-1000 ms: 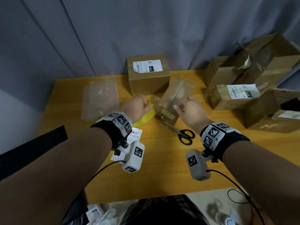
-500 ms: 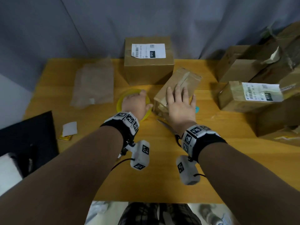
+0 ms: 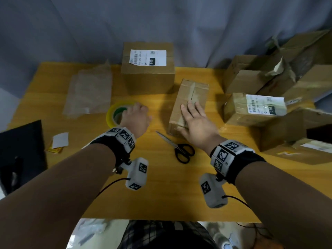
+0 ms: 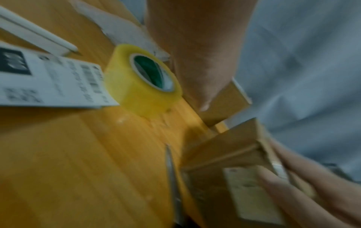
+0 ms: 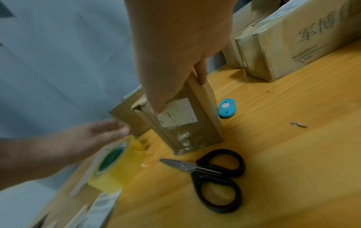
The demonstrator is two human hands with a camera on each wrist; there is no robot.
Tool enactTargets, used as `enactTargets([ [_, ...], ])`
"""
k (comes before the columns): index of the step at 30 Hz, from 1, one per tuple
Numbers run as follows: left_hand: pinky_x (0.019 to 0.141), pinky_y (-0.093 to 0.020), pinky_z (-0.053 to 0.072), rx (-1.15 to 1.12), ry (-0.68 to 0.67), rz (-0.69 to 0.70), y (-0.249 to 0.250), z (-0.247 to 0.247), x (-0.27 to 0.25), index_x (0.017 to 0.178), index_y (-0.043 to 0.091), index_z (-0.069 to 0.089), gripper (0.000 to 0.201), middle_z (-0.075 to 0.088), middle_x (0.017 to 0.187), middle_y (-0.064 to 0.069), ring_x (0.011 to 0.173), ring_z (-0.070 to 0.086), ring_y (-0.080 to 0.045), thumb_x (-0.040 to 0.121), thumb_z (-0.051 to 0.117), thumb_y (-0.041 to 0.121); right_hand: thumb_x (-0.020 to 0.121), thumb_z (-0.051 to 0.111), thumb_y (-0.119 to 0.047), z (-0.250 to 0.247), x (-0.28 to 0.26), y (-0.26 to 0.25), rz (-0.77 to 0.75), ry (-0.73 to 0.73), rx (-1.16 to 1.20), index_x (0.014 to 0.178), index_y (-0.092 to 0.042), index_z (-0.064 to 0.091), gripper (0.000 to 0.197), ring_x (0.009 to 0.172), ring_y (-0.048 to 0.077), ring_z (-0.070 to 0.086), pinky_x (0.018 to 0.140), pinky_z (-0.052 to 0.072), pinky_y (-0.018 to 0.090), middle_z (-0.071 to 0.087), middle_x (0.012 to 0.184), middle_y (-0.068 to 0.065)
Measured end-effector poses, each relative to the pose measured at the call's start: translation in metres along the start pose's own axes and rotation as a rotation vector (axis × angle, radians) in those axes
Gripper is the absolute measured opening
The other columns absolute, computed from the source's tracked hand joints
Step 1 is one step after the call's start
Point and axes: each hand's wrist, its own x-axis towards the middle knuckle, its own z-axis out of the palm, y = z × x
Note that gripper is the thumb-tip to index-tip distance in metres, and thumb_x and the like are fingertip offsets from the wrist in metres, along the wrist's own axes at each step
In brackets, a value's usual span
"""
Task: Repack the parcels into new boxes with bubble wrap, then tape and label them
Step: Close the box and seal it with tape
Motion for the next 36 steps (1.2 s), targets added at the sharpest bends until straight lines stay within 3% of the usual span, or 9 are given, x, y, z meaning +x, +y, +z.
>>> enactTargets([
  [3,0.107,-0.043,0.033,-0.336,-0.036,0.145,0.041,-0.018,0.005,0.140,0.009,0.038,0.050,0.037,0.144,-0.013,0.130,0.038,-0.031,0.100,0.034,0.040,0.100,0.033,-0.036,-0.014,0.000,-0.004,-0.042,0.009,0.076,0.152,-0.013,0.018,0.059,0.147,0.022,0.004,0.117,0.017,0.035,0.009,0.160,0.005],
  [6,0.104,-0.040,0.039,-0.455,-0.274,0.112,0.074,-0.025,0.006,0.151,0.010,0.005,0.066,0.041,0.143,-0.016,0.126,0.046,-0.030,0.100,0.035,0.040,0.100,0.034,-0.024,-0.030,0.002,0.010,-0.151,0.033,0.064,0.143,-0.013,0.041,0.045,0.142,0.021,0.022,0.112,0.016,0.025,0.029,0.155,0.006],
  [9,0.106,-0.037,0.037,-0.549,-0.402,0.003,0.074,-0.023,0.008,0.149,0.019,-0.017,0.078,0.035,0.150,-0.012,0.128,0.045,-0.026,0.099,0.037,0.044,0.102,0.028,-0.034,-0.029,0.002,0.026,-0.210,-0.046,-0.078,0.149,-0.022,0.029,0.048,0.146,0.017,0.014,0.117,0.007,0.036,0.019,0.159,-0.003],
  [13,0.104,-0.040,0.041,-0.673,-0.440,-0.056,0.069,-0.030,0.006,0.149,0.027,-0.013,0.078,0.020,0.157,-0.004,0.134,0.039,-0.026,0.098,0.042,0.043,0.100,0.015,-0.052,-0.025,0.010,0.038,-0.210,-0.113,-0.134,0.153,-0.028,0.003,0.059,0.147,0.009,-0.009,0.116,-0.013,0.044,-0.004,0.160,-0.013],
  [18,0.092,-0.048,0.051,-0.926,-0.490,-0.153,0.072,-0.031,0.002,0.149,0.038,-0.008,0.076,0.021,0.154,0.001,0.129,0.044,-0.031,0.096,0.048,0.037,0.095,0.012,-0.062,-0.032,0.039,0.042,-0.100,-0.102,-0.162,0.152,-0.029,-0.007,0.068,0.146,0.019,-0.015,0.113,-0.017,0.053,-0.013,0.159,-0.012],
  [21,0.095,-0.048,0.049,-1.018,-0.495,-0.178,0.070,-0.030,0.003,0.150,0.036,-0.001,0.074,0.030,0.148,0.001,0.126,0.046,-0.030,0.096,0.050,0.035,0.091,0.021,-0.070,-0.044,0.055,0.043,-0.041,-0.118,-0.126,0.152,-0.029,-0.006,0.078,0.147,0.025,-0.011,0.114,-0.010,0.058,-0.012,0.159,-0.010],
  [26,0.090,-0.043,0.054,-1.070,-0.586,-0.385,0.068,-0.024,-0.002,0.125,0.006,0.053,0.068,0.067,0.111,-0.015,0.100,0.066,-0.031,0.086,0.051,0.061,0.079,0.061,-0.064,-0.057,0.068,0.054,0.082,-0.132,0.260,0.151,-0.024,0.012,0.096,0.138,0.035,0.026,0.110,0.029,0.048,0.019,0.154,0.008],
  [31,0.080,-0.040,0.058,-1.366,-0.412,-0.511,0.074,-0.029,0.003,0.113,0.005,0.057,0.047,0.067,0.105,-0.024,0.092,0.068,-0.033,0.085,0.066,0.043,0.081,0.067,-0.053,-0.062,0.061,0.077,0.273,-0.031,0.572,0.133,-0.007,0.046,0.073,0.121,0.030,0.049,0.096,0.040,0.035,0.052,0.132,0.010],
  [36,0.082,-0.039,0.057,-1.276,-0.189,-0.472,0.072,-0.060,0.024,0.077,0.007,0.059,0.045,0.069,0.094,-0.020,0.087,0.068,-0.028,0.085,0.062,0.052,0.084,0.058,-0.057,-0.076,0.046,0.097,0.476,0.155,0.887,0.119,-0.008,0.058,0.059,0.106,0.030,0.058,0.094,0.050,0.047,0.061,0.115,0.010],
])
